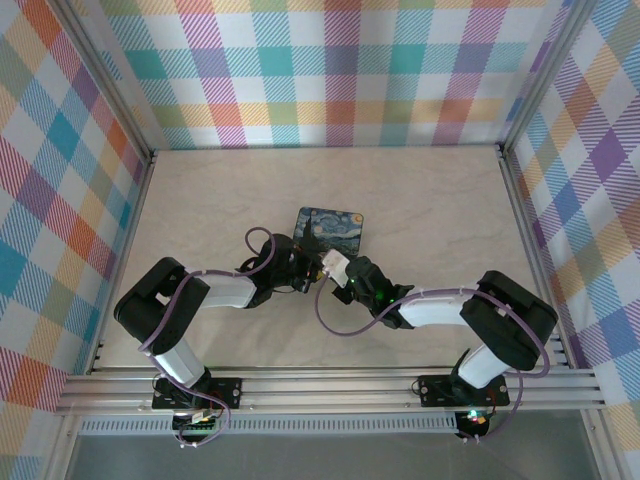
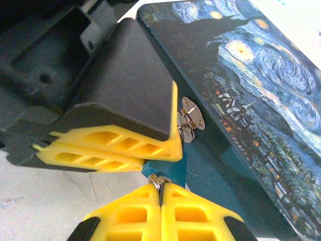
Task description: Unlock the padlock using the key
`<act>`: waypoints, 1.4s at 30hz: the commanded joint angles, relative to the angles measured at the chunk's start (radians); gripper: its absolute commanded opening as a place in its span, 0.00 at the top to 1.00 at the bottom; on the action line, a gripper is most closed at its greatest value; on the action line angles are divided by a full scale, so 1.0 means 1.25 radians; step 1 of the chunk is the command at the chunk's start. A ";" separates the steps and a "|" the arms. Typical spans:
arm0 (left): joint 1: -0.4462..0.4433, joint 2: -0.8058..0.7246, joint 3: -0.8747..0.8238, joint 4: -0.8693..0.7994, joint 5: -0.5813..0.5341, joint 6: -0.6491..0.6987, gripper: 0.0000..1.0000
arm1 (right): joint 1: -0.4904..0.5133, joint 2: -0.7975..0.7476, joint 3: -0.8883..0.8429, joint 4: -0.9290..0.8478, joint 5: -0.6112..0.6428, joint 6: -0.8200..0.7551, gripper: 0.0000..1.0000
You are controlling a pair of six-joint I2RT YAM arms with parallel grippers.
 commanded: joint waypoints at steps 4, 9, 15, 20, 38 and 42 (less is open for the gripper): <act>0.000 -0.010 0.007 -0.051 0.018 0.015 1.00 | -0.004 -0.013 0.004 0.046 0.036 0.153 1.00; 0.001 -0.016 0.009 -0.078 0.008 0.038 0.81 | -0.004 -0.011 -0.009 0.051 0.030 0.190 1.00; 0.018 -0.045 0.007 -0.126 -0.002 0.082 0.66 | -0.004 -0.004 -0.027 0.064 0.023 0.239 1.00; 0.041 -0.098 0.003 -0.189 -0.017 0.129 0.62 | -0.004 -0.006 -0.030 0.057 0.002 0.292 1.00; 0.194 -0.303 0.059 -0.476 -0.076 0.366 0.25 | -0.070 -0.051 -0.050 0.020 -0.181 0.711 1.00; 0.215 -0.285 0.087 -0.494 -0.073 0.403 0.22 | -0.083 -0.044 -0.052 0.011 -0.211 0.818 1.00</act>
